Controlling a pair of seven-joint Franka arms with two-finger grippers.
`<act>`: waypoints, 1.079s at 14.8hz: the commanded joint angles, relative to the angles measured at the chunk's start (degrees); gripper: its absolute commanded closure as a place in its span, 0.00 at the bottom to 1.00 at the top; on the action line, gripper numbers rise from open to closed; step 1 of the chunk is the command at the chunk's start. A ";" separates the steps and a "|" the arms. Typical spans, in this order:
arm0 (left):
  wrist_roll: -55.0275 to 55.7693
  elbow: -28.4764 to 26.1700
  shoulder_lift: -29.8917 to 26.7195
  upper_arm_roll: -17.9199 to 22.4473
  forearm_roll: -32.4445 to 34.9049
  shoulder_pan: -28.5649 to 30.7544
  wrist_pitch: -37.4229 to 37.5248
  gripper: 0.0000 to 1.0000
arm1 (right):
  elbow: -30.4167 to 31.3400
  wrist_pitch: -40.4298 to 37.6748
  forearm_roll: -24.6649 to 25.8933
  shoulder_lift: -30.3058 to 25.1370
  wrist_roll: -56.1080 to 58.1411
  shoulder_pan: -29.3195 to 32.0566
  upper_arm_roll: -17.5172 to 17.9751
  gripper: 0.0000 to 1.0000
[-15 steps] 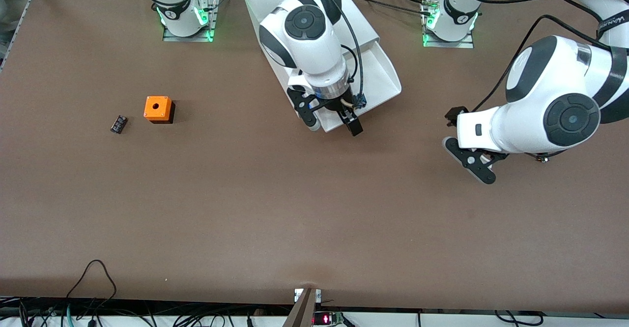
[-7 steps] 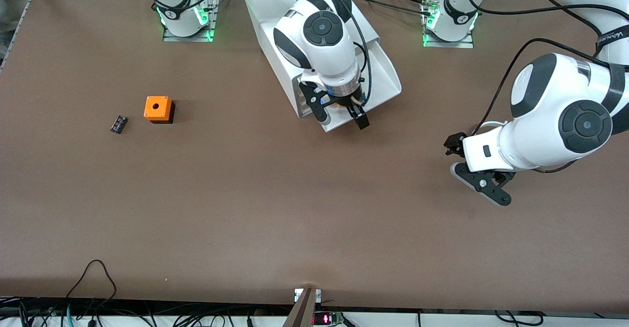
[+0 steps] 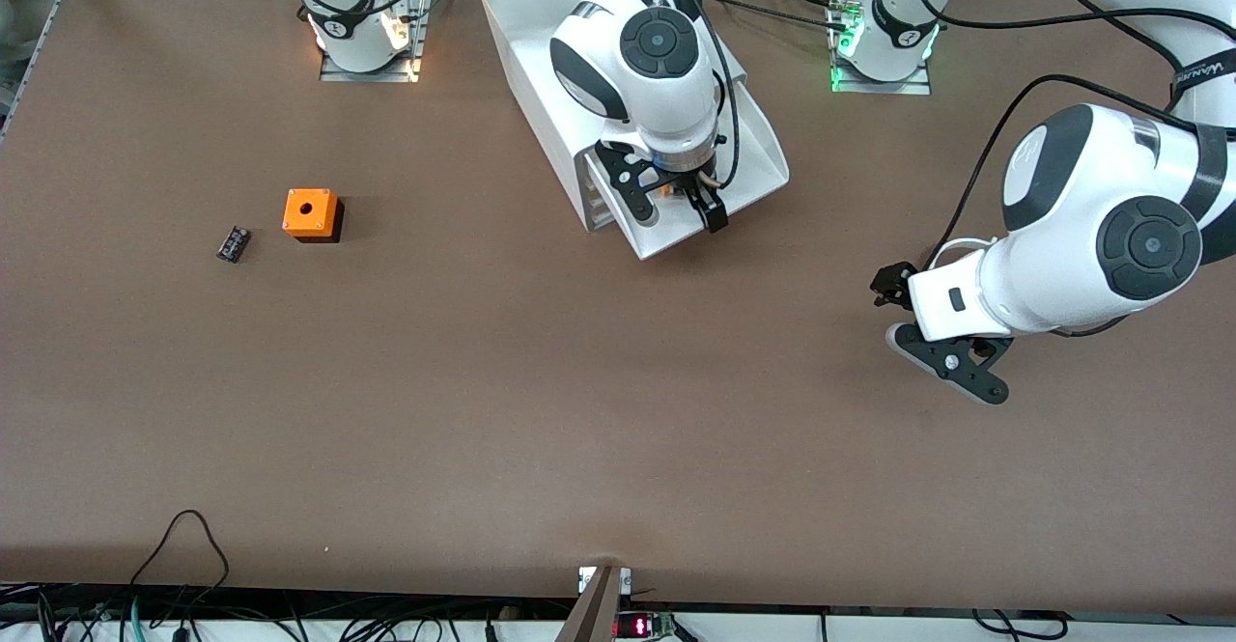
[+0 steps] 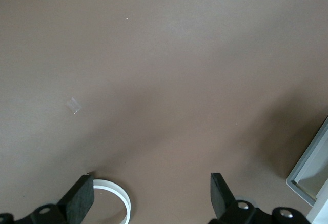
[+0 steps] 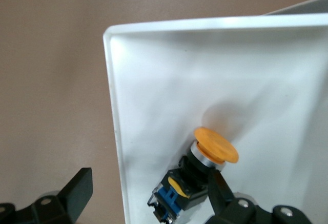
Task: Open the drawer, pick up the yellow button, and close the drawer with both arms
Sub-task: 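Lower the right gripper and grasp the yellow push button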
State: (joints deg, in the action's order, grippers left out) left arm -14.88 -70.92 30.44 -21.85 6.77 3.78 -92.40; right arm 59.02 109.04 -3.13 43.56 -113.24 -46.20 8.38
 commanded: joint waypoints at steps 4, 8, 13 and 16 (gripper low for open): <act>0.81 1.31 0.59 -0.30 1.40 -0.27 0.30 0.00 | -1.36 -1.46 -0.74 0.21 -3.21 -0.55 0.06 0.00; 0.81 1.22 0.59 -0.30 1.40 -0.27 0.30 0.00 | -1.36 -1.46 -0.74 0.30 -4.97 -1.34 0.93 0.00; 0.81 1.22 0.59 -0.30 1.31 -0.27 0.30 0.00 | -1.36 -2.60 -0.65 0.21 -6.30 -1.70 2.25 0.00; 0.81 1.22 0.59 -0.30 1.40 -0.27 0.30 0.00 | -1.28 -3.04 -0.30 0.21 -5.95 -1.87 2.08 0.05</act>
State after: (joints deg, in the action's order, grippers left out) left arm -14.82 -70.92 30.44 -21.85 6.77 3.77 -92.40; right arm 58.92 107.34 -3.14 43.57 -118.44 -47.85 10.43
